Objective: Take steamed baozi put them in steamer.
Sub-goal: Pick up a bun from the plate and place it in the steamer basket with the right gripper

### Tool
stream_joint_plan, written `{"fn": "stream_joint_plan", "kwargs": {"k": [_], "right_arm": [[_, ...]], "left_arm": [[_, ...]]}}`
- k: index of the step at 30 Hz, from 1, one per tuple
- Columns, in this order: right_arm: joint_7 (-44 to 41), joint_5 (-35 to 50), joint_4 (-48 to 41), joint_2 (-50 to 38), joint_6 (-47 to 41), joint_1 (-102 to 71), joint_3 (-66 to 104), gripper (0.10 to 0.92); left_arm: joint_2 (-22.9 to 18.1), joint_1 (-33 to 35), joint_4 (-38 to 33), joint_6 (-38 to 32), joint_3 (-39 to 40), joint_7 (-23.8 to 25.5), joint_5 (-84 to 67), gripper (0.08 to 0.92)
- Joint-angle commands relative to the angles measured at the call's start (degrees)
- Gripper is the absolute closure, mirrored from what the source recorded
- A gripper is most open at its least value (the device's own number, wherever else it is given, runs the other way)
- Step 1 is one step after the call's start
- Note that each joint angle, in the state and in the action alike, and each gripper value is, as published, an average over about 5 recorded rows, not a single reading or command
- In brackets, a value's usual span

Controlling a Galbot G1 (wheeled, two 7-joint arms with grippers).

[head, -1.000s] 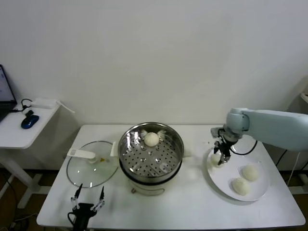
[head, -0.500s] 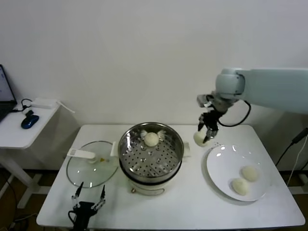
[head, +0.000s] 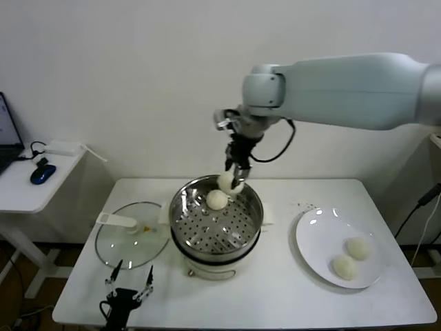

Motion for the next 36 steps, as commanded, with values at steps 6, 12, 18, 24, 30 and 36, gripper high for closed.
{"fn": "stream_joint_plan", "kwargs": {"k": [6, 12, 18, 24, 30, 36], "right_arm": [[2.1, -1.1, -9.5, 12.9, -3.3, -12.7, 2.5, 0.431], [3.0, -3.7, -10.9, 12.4, -3.4, -16.8, 1.9, 0.431], [3.4, -5.3, -12.2, 12.5, -3.4, -20.2, 2.3, 0.431], [3.6, -7.0, -13.3, 12.6, -3.1, -21.4, 2.2, 0.431], [4.7, -8.6, -12.5, 11.3, -2.5, -20.1, 2.8, 0.374], [0.8, -6.6, -8.0, 6.0, 1.3, -11.0, 0.8, 0.225]], "left_arm": [[0.4, 0.5, -0.5, -0.1, -0.2, 0.4, 0.1, 0.177], [0.4, 0.2, 0.3, -0.2, -0.4, 0.4, 0.2, 0.177], [0.4, -0.3, 1.0, -0.3, -0.5, 0.3, 0.3, 0.177], [0.3, -0.8, 1.5, -0.1, -0.5, 0.4, 0.3, 0.177], [0.2, -1.1, 1.5, 0.0, -0.6, 0.3, 0.3, 0.177], [0.1, -0.7, 0.9, 0.4, -0.8, 0.3, 0.4, 0.177]]}}
